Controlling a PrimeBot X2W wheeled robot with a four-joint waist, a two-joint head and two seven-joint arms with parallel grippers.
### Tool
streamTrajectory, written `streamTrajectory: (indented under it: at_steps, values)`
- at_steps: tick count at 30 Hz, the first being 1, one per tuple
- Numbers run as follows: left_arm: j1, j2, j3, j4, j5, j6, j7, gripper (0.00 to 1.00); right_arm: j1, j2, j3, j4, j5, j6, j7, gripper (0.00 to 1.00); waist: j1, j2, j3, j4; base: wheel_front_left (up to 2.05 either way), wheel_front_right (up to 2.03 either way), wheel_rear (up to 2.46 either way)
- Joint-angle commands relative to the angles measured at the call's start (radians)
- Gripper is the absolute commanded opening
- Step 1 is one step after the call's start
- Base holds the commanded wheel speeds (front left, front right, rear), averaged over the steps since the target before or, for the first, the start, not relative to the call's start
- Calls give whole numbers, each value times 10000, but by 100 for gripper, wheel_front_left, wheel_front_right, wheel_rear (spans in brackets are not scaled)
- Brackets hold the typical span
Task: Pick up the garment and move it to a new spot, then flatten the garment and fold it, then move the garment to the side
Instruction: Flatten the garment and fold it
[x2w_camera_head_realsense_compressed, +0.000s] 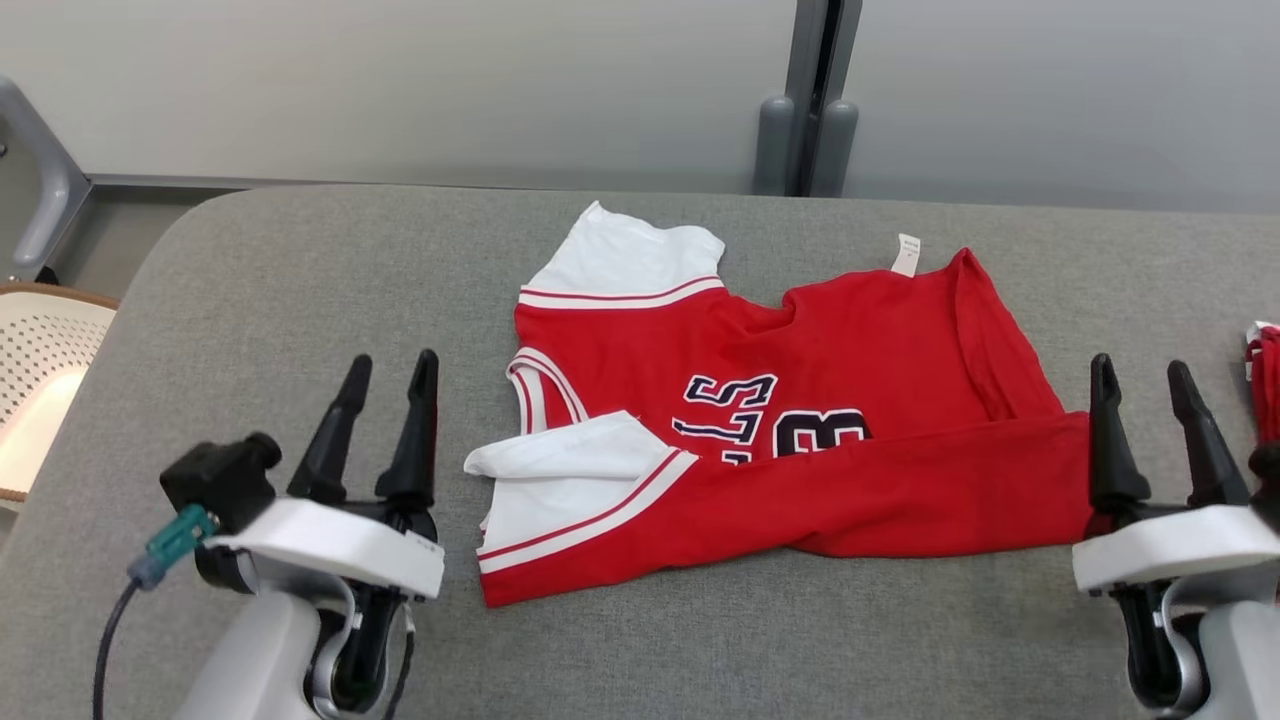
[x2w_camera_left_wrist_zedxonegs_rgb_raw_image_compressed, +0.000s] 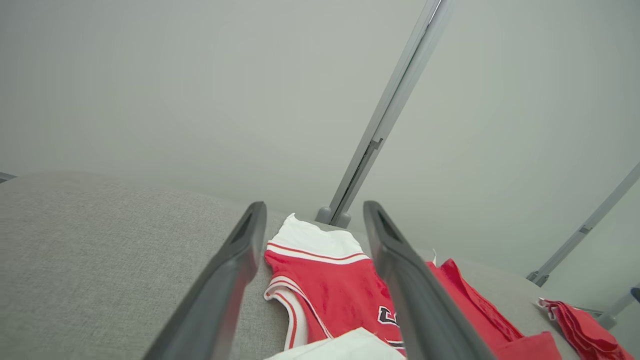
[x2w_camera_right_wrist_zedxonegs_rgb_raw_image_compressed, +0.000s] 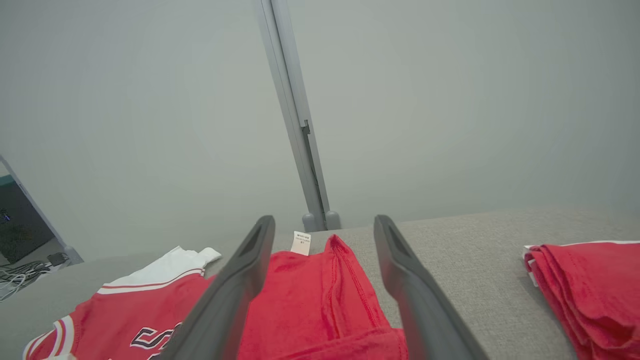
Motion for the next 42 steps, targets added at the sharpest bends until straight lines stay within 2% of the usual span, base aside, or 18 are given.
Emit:
streamTrajectory:
  at_steps: [1, 7, 13, 19, 22, 28, 34, 42]
  values:
    - [499, -219, 379, -187, 472, -132, -40, 100, 345, 49, 94, -117, 3, -1, -362, 100, 1, -1, -221, -75, 0, 0, 0]
    - [1782, -1161, 1350, -143, 1591, -405, -41, 100, 1418, 408, 57, -453, -186, -1, -934, 100, 1, -1, -541, -147, 0, 0, 0]
    - [2459, -1572, 1570, 129, 2461, -594, -41, 100, 2060, 803, -340, -702, -508, -1, -1002, 100, 1, -1, -575, -186, 0, 0, 0]
    - [2634, -1680, 1400, 784, 3472, -613, -42, 100, 2173, 1024, -521, -993, -750, -1, -998, 100, 1, -1, -547, -231, 0, 0, 0]
    - [2378, -1717, 1310, 1489, 3862, -466, -41, 100, 2038, 1063, -564, -1076, -827, -1, -1000, 100, 1, -1, -534, -267, 0, 0, 0]
    - [1716, -1720, 928, 3121, 3829, -322, 153, 100, 1968, 1092, -612, -1096, -883, -1, -999, 100, 1, -1, -454, -372, 0, 0, 0]
    - [1133, -1735, 702, 4171, 3844, -119, 505, 100, 1913, 1111, -602, -1092, -932, -1, -1000, 100, 1, -1, -307, -528, 0, 0, 0]
    - [583, -1751, 251, 5478, 3809, -191, 1033, 100, 1806, 1137, -767, -1158, -1001, -1, -1000, 100, 1, -1, -116, -752, 0, 0, 0]
